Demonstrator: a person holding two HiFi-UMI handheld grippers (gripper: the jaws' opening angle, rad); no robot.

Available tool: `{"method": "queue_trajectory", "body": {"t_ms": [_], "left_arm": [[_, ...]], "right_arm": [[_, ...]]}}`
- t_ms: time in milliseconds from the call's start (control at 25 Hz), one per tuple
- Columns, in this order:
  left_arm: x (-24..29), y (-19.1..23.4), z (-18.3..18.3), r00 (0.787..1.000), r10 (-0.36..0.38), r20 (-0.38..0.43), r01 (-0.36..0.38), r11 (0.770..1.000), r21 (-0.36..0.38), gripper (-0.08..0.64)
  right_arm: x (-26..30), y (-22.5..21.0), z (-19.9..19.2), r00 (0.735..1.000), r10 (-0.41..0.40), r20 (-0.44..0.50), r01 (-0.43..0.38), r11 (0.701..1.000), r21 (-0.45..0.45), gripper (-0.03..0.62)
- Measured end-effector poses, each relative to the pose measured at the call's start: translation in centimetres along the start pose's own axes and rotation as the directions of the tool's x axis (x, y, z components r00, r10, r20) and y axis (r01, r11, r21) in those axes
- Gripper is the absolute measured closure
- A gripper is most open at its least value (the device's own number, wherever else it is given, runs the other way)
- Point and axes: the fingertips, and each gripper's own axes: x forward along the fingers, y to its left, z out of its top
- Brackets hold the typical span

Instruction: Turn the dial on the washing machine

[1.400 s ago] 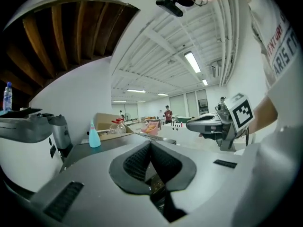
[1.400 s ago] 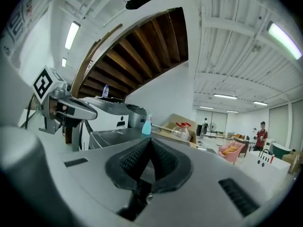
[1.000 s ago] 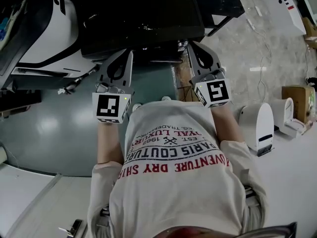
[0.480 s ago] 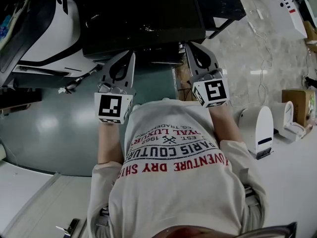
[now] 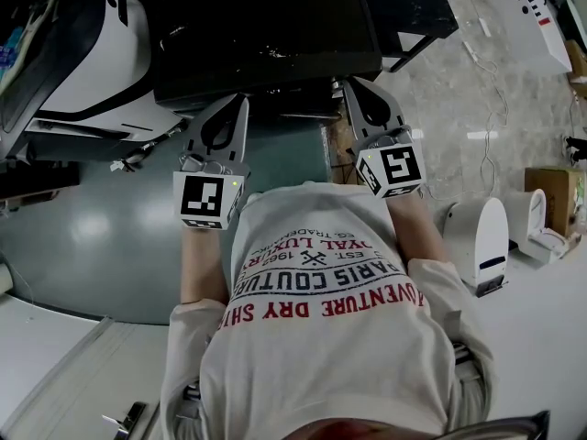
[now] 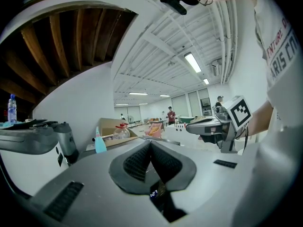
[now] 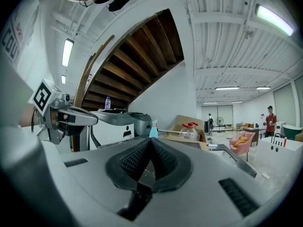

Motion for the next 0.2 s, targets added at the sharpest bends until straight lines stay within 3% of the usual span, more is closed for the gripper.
{"method": "queue_trajectory", "body": {"t_ms": [200], "left_arm": [[0.10,-0.15,-0.26,1.000,0.004,-0.003,-0.004,1.000,-0.001,0.545]], "right_arm": [[0.05,-0.13,-0.23,1.000,0.003,0.001,-0.003,1.000,0.011,0.565]]}}
